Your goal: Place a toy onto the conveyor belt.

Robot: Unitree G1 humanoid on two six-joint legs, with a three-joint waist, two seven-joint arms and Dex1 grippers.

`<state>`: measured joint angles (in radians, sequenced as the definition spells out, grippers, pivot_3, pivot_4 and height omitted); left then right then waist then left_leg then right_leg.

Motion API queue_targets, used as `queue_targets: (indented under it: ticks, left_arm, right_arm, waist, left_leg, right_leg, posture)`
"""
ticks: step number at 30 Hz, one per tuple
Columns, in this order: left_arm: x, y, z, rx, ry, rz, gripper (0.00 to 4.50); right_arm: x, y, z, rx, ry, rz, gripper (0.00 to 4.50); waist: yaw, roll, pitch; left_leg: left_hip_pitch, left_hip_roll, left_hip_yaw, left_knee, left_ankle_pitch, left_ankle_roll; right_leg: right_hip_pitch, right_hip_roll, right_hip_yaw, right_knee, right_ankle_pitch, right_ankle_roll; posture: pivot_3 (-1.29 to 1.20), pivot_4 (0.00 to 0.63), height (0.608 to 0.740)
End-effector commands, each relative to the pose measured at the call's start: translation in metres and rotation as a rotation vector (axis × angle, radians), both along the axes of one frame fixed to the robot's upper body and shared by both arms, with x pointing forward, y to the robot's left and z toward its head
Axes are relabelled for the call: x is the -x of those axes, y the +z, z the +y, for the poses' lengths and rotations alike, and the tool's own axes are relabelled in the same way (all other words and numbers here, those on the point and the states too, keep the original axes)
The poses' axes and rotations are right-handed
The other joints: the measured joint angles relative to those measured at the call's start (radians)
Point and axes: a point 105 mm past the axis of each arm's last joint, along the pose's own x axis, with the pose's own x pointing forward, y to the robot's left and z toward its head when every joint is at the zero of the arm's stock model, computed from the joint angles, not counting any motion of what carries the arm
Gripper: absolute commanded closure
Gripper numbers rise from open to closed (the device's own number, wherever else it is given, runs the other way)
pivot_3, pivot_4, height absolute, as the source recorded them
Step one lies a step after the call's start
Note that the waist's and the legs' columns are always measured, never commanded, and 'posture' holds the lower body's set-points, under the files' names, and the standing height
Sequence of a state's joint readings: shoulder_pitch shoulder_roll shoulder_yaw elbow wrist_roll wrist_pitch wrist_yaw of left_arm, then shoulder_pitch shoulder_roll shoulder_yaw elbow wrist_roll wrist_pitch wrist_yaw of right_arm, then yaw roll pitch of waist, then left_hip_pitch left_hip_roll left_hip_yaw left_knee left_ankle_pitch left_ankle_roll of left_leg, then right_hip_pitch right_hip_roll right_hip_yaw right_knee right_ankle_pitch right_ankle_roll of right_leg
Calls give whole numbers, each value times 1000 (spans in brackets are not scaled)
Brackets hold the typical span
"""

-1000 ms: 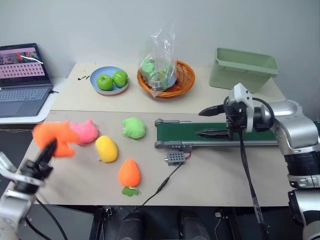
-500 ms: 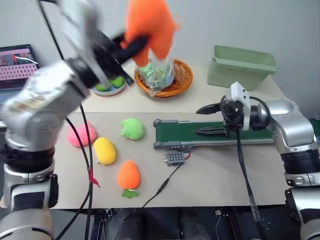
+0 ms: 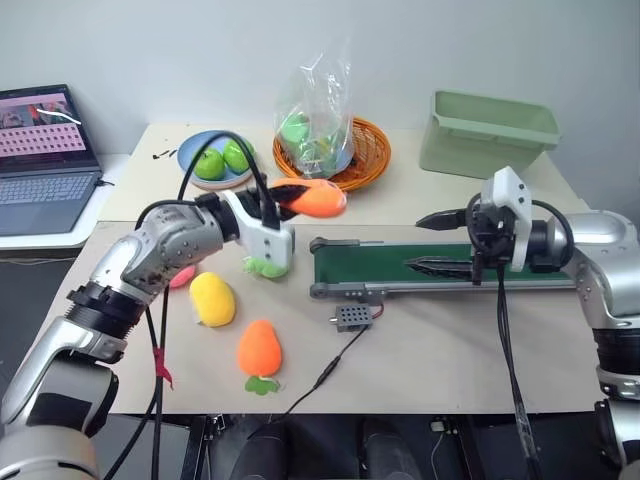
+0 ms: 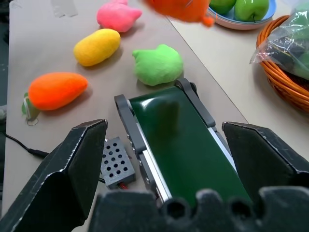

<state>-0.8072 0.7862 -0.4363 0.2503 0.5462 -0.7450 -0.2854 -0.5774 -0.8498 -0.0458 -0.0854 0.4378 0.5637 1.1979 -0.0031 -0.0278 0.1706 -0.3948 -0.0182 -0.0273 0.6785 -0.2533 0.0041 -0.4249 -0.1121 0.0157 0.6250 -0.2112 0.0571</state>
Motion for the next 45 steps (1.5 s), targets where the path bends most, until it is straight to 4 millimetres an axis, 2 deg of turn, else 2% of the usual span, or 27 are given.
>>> queue_targets:
  ticks: [1, 5, 11, 15, 20, 26, 33, 36, 43, 44, 45]
  left_arm:
    - [1, -21, -5, -34, -56, -31, 3567]
    - [-6, -36, -13, -84, -80, -14, 3567]
    - [-23, -42, -39, -120, -111, -22, 3567]
    - [-31, -46, -47, -133, -116, -22, 3567]
    - [-27, -48, -58, -145, -173, -17, 3567]
    - [-41, -73, -48, -270, -98, 52, 3567]
    - [-47, -82, -42, -271, -44, 115, 3567]
    - [-47, -85, -39, -268, -35, 153, 2844]
    - [-48, -70, -34, -202, -20, 201, 318]
    - [-49, -68, -32, -185, -11, 220, 48]
    - [-51, -67, -28, -167, 10, 242, 48]
  right_arm:
    - [6, 16, -2, -9, -6, -59, 0]
    - [7, 17, -2, -11, -15, -61, 0]
    - [10, 17, -5, -7, -33, -63, 0]
    - [12, 18, -6, -9, -45, -64, 0]
    - [14, 11, -12, 18, -71, -47, 0]
    - [14, 9, -13, 15, -77, -37, 0]
    - [14, 8, -13, 17, -78, -35, 0]
    - [13, 9, -13, 19, -76, -38, 0]
    - [10, 8, -13, 23, -74, -40, 0]
    - [10, 8, -13, 24, -73, -41, 0]
    - [10, 8, -13, 25, -72, -41, 0]
  waist:
    - [1, 0, 0]
    - [4, 0, 0]
    - [16, 0, 0]
    - [12, 0, 0]
    - [12, 0, 0]
    - [11, 0, 0]
    - [11, 0, 0]
    - [10, -1, 0]
    - [7, -1, 0]
    - [5, -1, 0]
    - [3, -1, 0]
  left_leg:
    - [0, 0, 0, 1, 0, 0]
    - [0, 0, 0, 1, 0, 0]
    - [-2, -1, 0, 2, 0, 0]
    - [-4, -1, 0, 3, -1, 1]
    - [-5, -1, 0, 3, -1, 2]
    - [-4, -1, 0, 5, -1, 2]
    - [-5, -1, 0, 6, -1, 2]
    - [-4, -1, 0, 6, -1, 2]
    - [-4, -1, 0, 6, -1, 2]
    - [-4, -1, 0, 6, -1, 2]
    - [-4, -1, 0, 6, -1, 2]
  right_leg:
    - [0, 0, 0, 0, 0, 0]
    - [0, 0, 0, 0, 0, 1]
    - [0, 0, -2, 1, 1, 2]
    - [0, 0, -2, 1, 3, 5]
    - [0, 0, -2, 0, 3, 5]
    - [1, -1, -1, 1, 3, 6]
    - [0, -1, -1, 1, 3, 6]
    - [1, -1, -1, 1, 3, 6]
    - [1, -1, -1, 1, 3, 6]
    - [1, -1, -1, 1, 3, 6]
    - [0, -1, -1, 2, 3, 6]
  posture:
    - [0, 150, 740]
    - [0, 150, 740]
    - [0, 150, 740]
    - [0, 150, 740]
    - [0, 150, 740]
    - [0, 150, 740]
    - [0, 150, 740]
    - [0, 150, 740]
    - [0, 150, 740]
    - [0, 150, 740]
    - [0, 150, 740]
